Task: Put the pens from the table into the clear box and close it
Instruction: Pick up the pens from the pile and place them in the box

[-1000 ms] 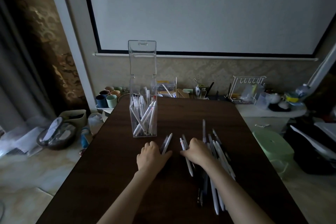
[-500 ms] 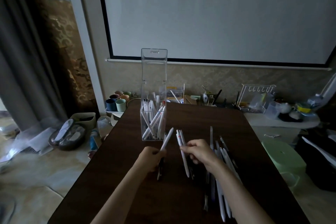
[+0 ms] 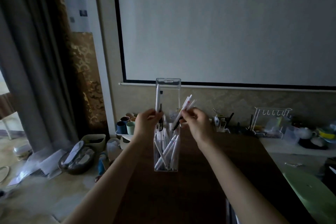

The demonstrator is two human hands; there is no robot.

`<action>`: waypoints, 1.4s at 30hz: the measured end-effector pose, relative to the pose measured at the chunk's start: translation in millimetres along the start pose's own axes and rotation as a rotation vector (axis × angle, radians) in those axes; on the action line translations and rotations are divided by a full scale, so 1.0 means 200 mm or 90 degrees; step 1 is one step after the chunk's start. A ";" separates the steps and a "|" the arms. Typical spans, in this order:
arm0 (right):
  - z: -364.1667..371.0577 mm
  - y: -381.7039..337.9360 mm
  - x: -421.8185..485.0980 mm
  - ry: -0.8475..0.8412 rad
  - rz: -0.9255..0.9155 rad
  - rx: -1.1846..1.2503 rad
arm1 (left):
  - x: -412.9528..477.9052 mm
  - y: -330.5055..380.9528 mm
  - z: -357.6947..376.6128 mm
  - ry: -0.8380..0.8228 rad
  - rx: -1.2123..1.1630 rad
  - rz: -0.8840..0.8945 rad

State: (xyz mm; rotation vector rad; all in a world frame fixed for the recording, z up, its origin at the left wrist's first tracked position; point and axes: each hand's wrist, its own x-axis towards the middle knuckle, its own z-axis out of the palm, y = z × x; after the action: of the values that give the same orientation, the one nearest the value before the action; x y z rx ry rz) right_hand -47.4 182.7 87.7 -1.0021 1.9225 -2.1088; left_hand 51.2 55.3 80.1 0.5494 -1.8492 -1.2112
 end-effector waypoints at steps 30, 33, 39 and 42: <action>-0.93 0.45 -0.71 0.099 0.322 -0.519 | -1.01 -0.27 0.38 -0.284 -0.003 -0.186; -0.91 0.49 -0.80 0.019 0.337 -0.690 | -1.09 -0.27 0.47 -0.289 0.085 -0.125; -0.81 0.57 -0.82 0.066 0.290 -0.751 | -1.17 -0.23 0.51 -0.310 0.161 -0.066; -0.83 0.58 -0.81 0.086 0.260 -0.751 | -1.17 -0.21 0.49 -0.297 0.094 -0.105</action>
State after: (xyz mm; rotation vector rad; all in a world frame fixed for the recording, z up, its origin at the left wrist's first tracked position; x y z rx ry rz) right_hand -49.3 381.9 -78.1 -0.4362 3.1150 -0.7191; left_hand 96.6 259.2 -69.5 0.5392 -2.3373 -1.4078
